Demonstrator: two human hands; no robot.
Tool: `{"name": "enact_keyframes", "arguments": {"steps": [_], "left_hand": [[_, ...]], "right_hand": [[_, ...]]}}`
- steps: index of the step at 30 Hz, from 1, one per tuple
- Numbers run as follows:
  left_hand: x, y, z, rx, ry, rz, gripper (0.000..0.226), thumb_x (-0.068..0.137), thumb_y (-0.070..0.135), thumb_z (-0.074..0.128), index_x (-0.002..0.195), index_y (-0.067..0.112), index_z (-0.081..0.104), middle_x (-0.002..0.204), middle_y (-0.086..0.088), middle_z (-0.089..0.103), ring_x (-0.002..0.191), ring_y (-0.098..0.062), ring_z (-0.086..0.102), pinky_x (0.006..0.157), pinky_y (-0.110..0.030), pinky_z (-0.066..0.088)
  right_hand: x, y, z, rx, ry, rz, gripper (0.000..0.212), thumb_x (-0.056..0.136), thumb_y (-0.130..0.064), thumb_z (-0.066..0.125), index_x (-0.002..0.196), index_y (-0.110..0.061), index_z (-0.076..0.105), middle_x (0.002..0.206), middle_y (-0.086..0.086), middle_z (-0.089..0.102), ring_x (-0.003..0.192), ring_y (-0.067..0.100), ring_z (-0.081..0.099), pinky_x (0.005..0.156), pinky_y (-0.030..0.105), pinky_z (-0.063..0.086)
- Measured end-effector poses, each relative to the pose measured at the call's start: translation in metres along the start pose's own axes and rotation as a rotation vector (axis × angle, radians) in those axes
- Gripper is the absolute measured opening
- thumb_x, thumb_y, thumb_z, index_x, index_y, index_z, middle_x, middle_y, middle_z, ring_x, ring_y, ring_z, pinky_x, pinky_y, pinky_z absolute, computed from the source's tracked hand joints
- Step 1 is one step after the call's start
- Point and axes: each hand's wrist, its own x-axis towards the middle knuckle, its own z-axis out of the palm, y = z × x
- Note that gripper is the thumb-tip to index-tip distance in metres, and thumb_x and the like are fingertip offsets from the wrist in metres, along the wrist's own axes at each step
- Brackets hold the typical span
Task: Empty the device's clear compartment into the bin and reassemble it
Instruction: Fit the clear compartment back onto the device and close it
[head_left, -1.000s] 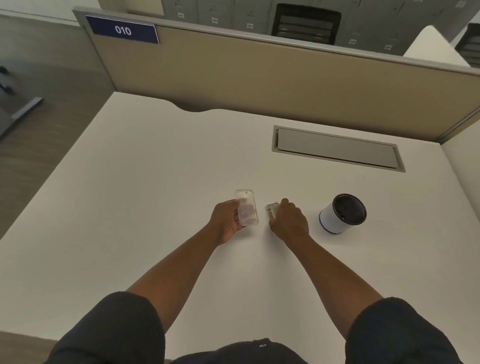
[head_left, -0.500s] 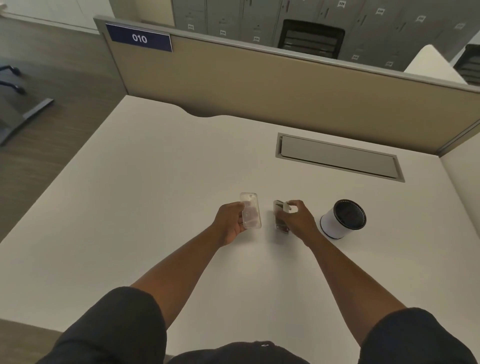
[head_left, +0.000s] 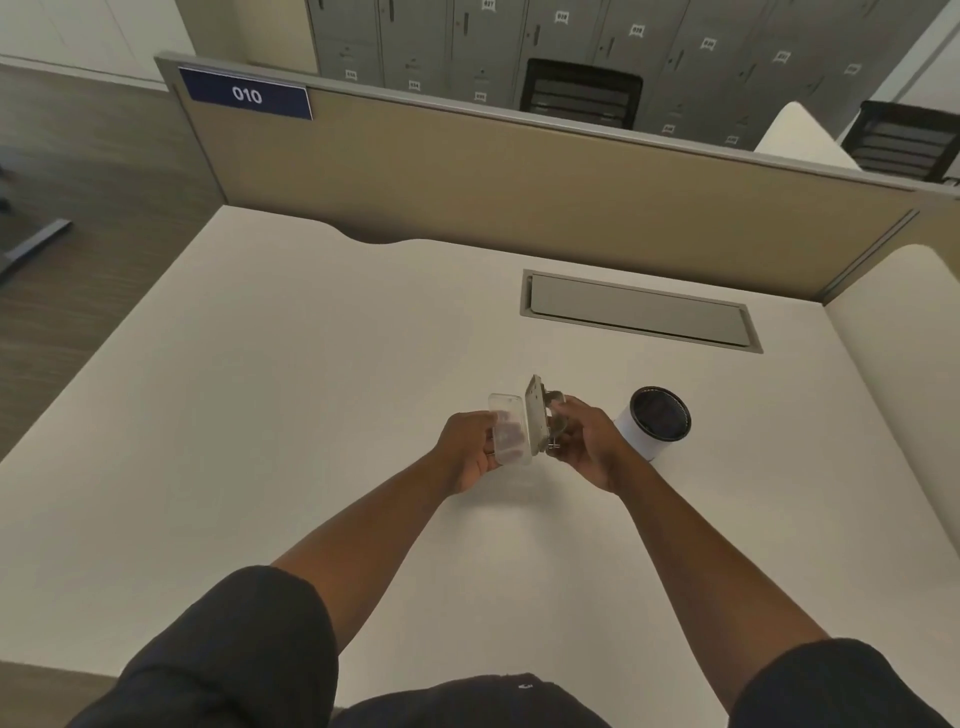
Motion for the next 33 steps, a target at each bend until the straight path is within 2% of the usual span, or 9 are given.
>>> {"name": "enact_keyframes", "arguments": {"steps": [2,6,11,15,19,23,26,30,33], "left_hand": [[-0.002,0.0,0.004,0.006,-0.002,0.004,0.017,0.092,0.006,0.047,0.097,0.004,0.063,0.095,-0.017,0.07,0.078,-0.028,0.071,0.058,-0.034,0.061],[-0.005,0.0,0.01,0.02,-0.007,0.02,0.018,0.092,0.006,0.047,0.096,0.003,0.065,0.088,-0.015,0.073,0.072,-0.027,0.073,0.059,-0.036,0.061],[-0.007,0.0,0.016,0.03,-0.004,0.035,0.021,0.09,0.004,0.048,0.103,-0.001,0.064,0.097,-0.021,0.071,0.076,-0.032,0.071,0.062,-0.039,0.062],[-0.008,0.0,0.015,0.034,-0.001,0.048,0.018,0.089,0.003,0.049,0.092,0.002,0.067,0.086,-0.017,0.074,0.072,-0.031,0.072,0.059,-0.039,0.061],[-0.008,0.002,0.014,0.05,0.008,0.059,0.019,0.089,0.002,0.048,0.088,0.002,0.067,0.092,-0.022,0.071,0.077,-0.036,0.07,0.066,-0.045,0.062],[-0.009,0.003,0.015,0.053,0.011,0.07,0.02,0.09,0.003,0.05,0.085,0.003,0.07,0.091,-0.023,0.071,0.075,-0.037,0.071,0.059,-0.042,0.061],[-0.008,0.002,0.015,0.057,0.007,0.075,0.021,0.091,0.003,0.049,0.091,0.002,0.07,0.096,-0.025,0.07,0.078,-0.037,0.071,0.064,-0.044,0.062],[-0.009,0.001,0.017,0.056,0.002,0.078,0.026,0.092,0.002,0.044,0.094,0.003,0.069,0.097,-0.023,0.069,0.077,-0.035,0.071,0.066,-0.043,0.062],[-0.009,0.001,0.017,0.043,-0.003,0.061,0.028,0.093,0.002,0.04,0.093,0.003,0.068,0.094,-0.019,0.072,0.075,-0.033,0.073,0.064,-0.042,0.061]], "right_hand": [[-0.001,0.0,0.0,-0.027,-0.006,-0.007,0.024,0.094,-0.022,0.05,0.112,-0.015,0.064,0.078,0.005,0.061,0.067,0.019,0.053,0.067,0.032,0.045],[-0.004,-0.001,0.002,-0.129,-0.019,-0.027,0.027,0.095,-0.021,0.049,0.116,-0.013,0.064,0.074,0.0,0.064,0.064,0.015,0.058,0.064,0.03,0.048],[-0.007,-0.003,0.009,-0.2,-0.013,-0.069,0.028,0.095,-0.021,0.054,0.121,-0.017,0.063,0.084,0.003,0.065,0.063,0.013,0.063,0.06,0.026,0.052],[-0.009,-0.004,0.01,-0.286,-0.007,-0.109,0.038,0.091,-0.029,0.064,0.128,-0.022,0.06,0.086,-0.003,0.068,0.068,0.012,0.063,0.064,0.026,0.051],[-0.008,-0.003,0.012,-0.359,-0.008,-0.138,0.046,0.087,-0.033,0.069,0.132,-0.026,0.058,0.085,-0.004,0.068,0.07,0.008,0.062,0.068,0.027,0.052],[-0.006,-0.002,0.014,-0.448,0.015,-0.18,0.05,0.089,-0.029,0.067,0.137,-0.025,0.052,0.091,0.007,0.07,0.079,0.01,0.064,0.071,0.028,0.053],[-0.007,-0.001,0.016,-0.541,0.03,-0.215,0.056,0.091,-0.029,0.065,0.143,-0.023,0.045,0.097,0.015,0.071,0.084,0.012,0.064,0.074,0.029,0.054],[-0.008,-0.001,0.02,-0.666,0.073,-0.247,0.058,0.091,-0.033,0.062,0.144,-0.023,0.042,0.084,-0.001,0.071,0.079,0.006,0.064,0.066,0.019,0.05],[-0.006,0.001,0.022,-0.757,0.101,-0.267,0.059,0.091,-0.036,0.061,0.145,-0.022,0.04,0.102,0.006,0.072,0.093,0.019,0.066,0.076,0.029,0.052]]}}
